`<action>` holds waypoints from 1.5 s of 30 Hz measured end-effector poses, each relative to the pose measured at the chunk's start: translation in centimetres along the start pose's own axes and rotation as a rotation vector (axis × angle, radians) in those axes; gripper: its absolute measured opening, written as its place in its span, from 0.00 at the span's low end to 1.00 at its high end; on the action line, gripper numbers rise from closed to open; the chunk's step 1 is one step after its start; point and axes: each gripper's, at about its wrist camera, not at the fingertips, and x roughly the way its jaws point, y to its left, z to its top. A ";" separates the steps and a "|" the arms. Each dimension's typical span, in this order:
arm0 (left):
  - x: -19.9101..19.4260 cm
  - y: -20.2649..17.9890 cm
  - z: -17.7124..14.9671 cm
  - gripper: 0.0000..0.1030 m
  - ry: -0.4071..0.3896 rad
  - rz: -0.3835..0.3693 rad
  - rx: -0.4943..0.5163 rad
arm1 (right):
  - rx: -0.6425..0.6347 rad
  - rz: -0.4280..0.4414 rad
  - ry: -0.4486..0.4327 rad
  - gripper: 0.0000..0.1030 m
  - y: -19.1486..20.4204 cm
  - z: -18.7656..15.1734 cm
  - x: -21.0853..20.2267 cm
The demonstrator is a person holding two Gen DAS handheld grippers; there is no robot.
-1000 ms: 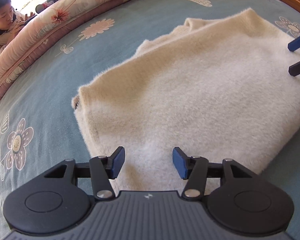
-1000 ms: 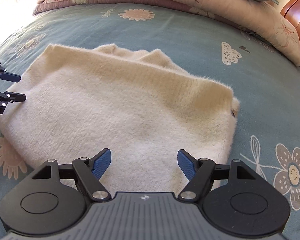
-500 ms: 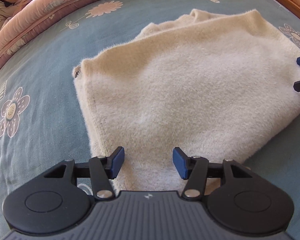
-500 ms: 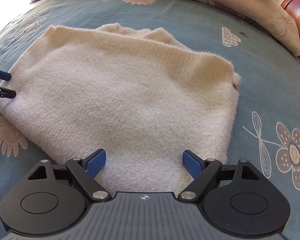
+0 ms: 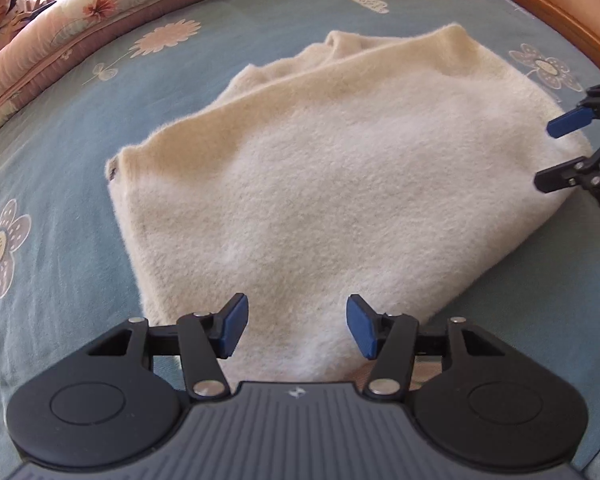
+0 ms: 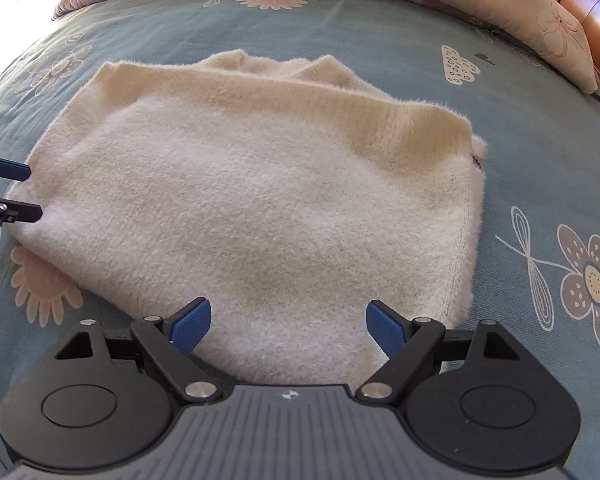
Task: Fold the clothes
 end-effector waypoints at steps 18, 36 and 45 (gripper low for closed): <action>5.0 3.3 3.5 0.66 0.225 -0.652 -0.478 | 0.172 0.605 0.094 0.89 1.6 1.2 1.9; 3.9 6.3 -2.1 0.68 0.308 -0.180 -0.651 | 0.235 0.429 0.133 0.89 -6.4 -1.6 1.1; 3.9 4.9 -1.9 0.68 0.340 -0.044 -0.566 | 0.254 0.459 0.139 0.89 -9.6 -2.9 1.5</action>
